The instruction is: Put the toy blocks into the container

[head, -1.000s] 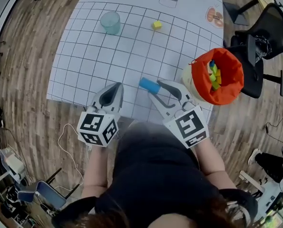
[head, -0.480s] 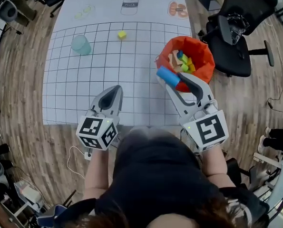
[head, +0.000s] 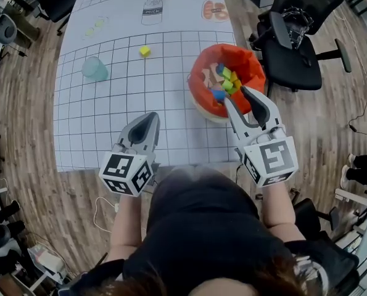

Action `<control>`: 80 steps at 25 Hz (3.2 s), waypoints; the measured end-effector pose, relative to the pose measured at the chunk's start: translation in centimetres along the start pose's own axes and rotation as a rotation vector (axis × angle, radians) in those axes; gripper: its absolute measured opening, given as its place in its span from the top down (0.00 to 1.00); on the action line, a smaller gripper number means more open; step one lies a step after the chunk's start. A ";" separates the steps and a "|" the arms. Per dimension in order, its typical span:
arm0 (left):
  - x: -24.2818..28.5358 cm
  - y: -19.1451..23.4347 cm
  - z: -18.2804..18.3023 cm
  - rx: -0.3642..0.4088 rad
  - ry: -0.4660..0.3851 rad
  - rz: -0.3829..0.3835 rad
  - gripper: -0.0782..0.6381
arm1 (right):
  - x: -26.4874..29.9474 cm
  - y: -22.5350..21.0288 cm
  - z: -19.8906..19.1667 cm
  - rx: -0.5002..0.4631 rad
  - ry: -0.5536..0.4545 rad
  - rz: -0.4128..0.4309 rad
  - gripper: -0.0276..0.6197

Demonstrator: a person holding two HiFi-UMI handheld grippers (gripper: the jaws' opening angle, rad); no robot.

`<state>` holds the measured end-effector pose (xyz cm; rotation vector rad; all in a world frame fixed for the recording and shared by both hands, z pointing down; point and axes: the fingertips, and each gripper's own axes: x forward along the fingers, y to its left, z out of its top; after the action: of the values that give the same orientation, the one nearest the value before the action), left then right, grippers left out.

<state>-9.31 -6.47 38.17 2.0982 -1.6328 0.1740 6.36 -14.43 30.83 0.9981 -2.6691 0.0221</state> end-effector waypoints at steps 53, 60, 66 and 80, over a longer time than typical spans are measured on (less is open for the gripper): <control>1.2 12.1 5.9 0.262 0.016 -0.115 0.72 | 11.0 14.4 -2.1 0.209 0.190 0.124 0.78; 5.1 13.9 5.3 0.255 0.066 -0.175 0.65 | 14.1 14.3 -5.2 0.213 0.255 0.050 0.78; 8.8 16.2 5.2 0.223 0.095 -0.161 0.64 | 16.1 13.6 -7.4 0.231 0.303 0.007 0.78; 17.1 18.6 3.3 0.196 0.176 -0.155 0.63 | 19.8 12.8 -11.8 0.298 0.421 -0.004 0.79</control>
<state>-22.61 -26.34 47.10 2.2717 -1.3930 0.4700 -12.96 -16.03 48.69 0.9549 -2.3133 0.5776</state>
